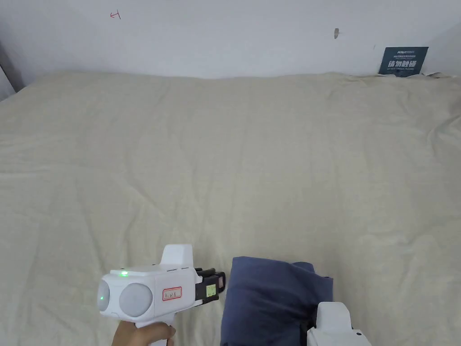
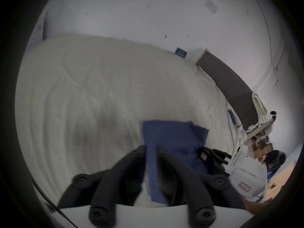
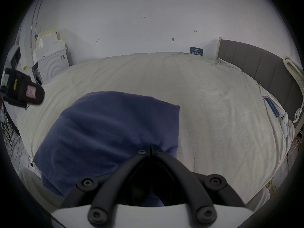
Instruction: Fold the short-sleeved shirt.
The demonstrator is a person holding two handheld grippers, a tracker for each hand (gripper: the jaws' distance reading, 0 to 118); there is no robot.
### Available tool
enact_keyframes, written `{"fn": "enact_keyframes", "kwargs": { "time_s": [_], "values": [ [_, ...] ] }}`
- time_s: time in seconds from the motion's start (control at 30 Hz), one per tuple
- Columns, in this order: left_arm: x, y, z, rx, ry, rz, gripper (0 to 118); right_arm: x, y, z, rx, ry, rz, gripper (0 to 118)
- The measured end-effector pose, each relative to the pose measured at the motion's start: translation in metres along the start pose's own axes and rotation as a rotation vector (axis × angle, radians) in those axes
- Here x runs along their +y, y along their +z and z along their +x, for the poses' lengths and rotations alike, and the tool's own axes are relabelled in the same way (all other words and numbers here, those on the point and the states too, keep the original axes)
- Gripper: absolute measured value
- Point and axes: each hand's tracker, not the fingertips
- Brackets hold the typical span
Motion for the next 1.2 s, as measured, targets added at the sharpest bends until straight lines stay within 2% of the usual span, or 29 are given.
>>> {"fn": "enact_keyframes", "kwargs": {
  "time_s": [0.03,0.1,0.2,0.4,0.47,0.6,0.67,0.73,0.83,0.9,1.2],
  "values": [
    [0.003,-0.006,-0.002,-0.02,0.012,-0.041,63,0.0,0.0,0.0,0.001,0.0,0.0,0],
    [0.007,-0.019,-0.005,-0.043,0.022,-0.112,88,0.0,0.0,0.0,0.002,0.006,-0.001,0],
    [0.01,-0.03,-0.007,-0.051,0.004,-0.124,90,0.001,0.001,0.001,0.005,0.0,-0.003,0],
    [0.021,-0.054,-0.023,-0.166,0.108,-0.213,90,0.002,0.001,0.001,0.006,0.012,-0.006,0],
    [0.024,-0.06,-0.023,-0.168,0.114,-0.228,88,0.002,0.001,0.002,0.009,0.01,-0.007,0],
    [0.023,-0.073,-0.017,-0.191,0.105,-0.272,71,0.002,0.002,0.002,0.009,0.003,-0.008,0],
    [0.02,-0.081,-0.019,-0.171,0.091,-0.294,67,0.003,0.002,0.002,0.01,0.0,-0.01,0],
    [0.021,-0.081,-0.022,-0.189,0.112,-0.293,51,0.003,0.001,0.003,0.011,0.0,-0.012,0],
    [0.023,-0.073,-0.011,-0.201,0.124,-0.294,40,0.003,0.001,0.004,0.013,0.0,-0.016,0],
    [0.02,-0.076,-0.009,-0.191,0.105,-0.3,25,0.003,0.001,0.004,0.015,-0.001,-0.018,0],
    [0.019,-0.059,0.017,-0.134,0.045,-0.28,18,0.007,0.002,0.007,0.025,-0.001,-0.025,0]
  ]
}}
